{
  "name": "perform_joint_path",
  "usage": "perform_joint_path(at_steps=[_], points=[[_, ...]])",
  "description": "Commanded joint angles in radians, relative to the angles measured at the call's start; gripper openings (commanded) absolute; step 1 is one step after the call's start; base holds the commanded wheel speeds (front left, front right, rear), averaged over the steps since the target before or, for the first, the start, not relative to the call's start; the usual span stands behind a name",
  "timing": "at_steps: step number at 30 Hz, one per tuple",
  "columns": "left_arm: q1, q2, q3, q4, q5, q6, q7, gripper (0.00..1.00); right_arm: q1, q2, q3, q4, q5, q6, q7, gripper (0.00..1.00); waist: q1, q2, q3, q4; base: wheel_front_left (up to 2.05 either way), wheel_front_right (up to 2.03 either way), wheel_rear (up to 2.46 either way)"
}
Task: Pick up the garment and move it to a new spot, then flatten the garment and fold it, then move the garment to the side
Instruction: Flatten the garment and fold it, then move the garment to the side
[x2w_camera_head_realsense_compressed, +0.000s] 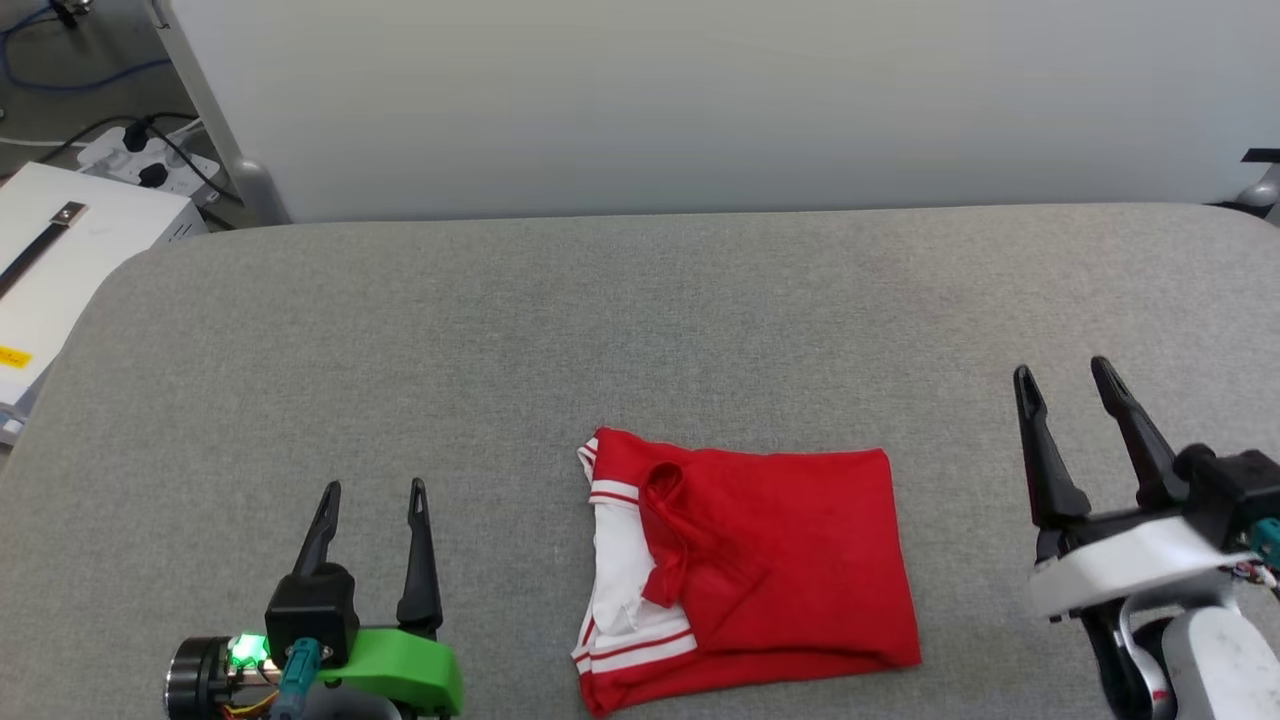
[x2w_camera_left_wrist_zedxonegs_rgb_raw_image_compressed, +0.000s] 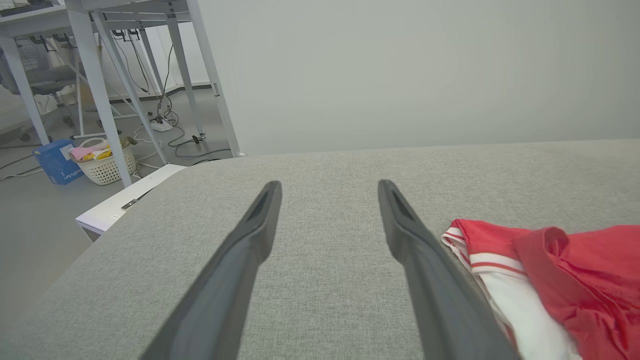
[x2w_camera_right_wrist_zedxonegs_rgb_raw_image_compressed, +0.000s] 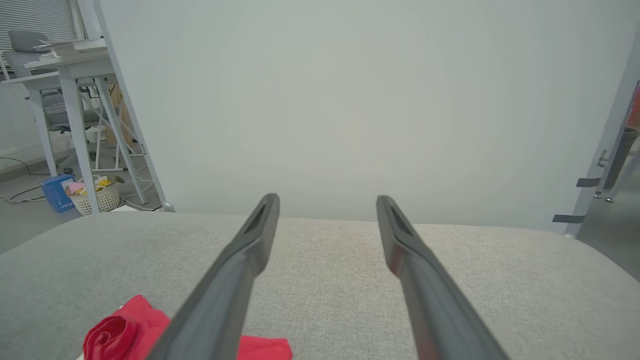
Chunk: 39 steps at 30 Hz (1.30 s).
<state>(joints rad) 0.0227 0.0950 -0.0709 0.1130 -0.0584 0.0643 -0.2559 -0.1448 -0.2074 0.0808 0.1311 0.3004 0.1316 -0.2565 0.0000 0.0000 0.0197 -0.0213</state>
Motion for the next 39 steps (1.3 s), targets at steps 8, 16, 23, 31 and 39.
perform_joint_path(at_steps=[8,16,23,31,39], points=[[0.063,-0.004,0.008,-0.021,-0.026,-0.019,-0.006,1.0,0.187,0.06,-0.038,-0.09,-0.024,-0.001,-0.005,1.0,0.0,0.0,-0.038,-0.002,0.0,0.0,0.0],[0.07,-0.004,0.016,-0.019,-0.033,-0.032,-0.006,1.0,0.274,0.078,-0.033,-0.084,-0.028,-0.001,-0.005,1.0,0.0,0.0,-0.037,0.011,0.0,0.0,0.0],[0.059,-0.005,0.018,-0.015,-0.029,-0.037,-0.006,1.0,0.236,0.059,-0.029,-0.098,-0.033,-0.001,-0.005,1.0,0.0,0.0,-0.03,0.021,0.0,0.0,0.0],[0.023,-0.01,0.017,-0.008,-0.027,-0.041,-0.006,1.0,0.018,-0.075,-0.022,-0.123,-0.003,-0.001,0.053,1.0,0.0,0.0,0.012,0.037,0.0,0.0,0.0],[-0.018,-0.016,0.017,0.0,-0.021,-0.043,-0.006,1.0,-0.17,-0.258,0.157,-0.047,0.266,-0.001,0.481,1.0,0.0,0.0,0.059,0.054,0.0,0.0,0.0]])
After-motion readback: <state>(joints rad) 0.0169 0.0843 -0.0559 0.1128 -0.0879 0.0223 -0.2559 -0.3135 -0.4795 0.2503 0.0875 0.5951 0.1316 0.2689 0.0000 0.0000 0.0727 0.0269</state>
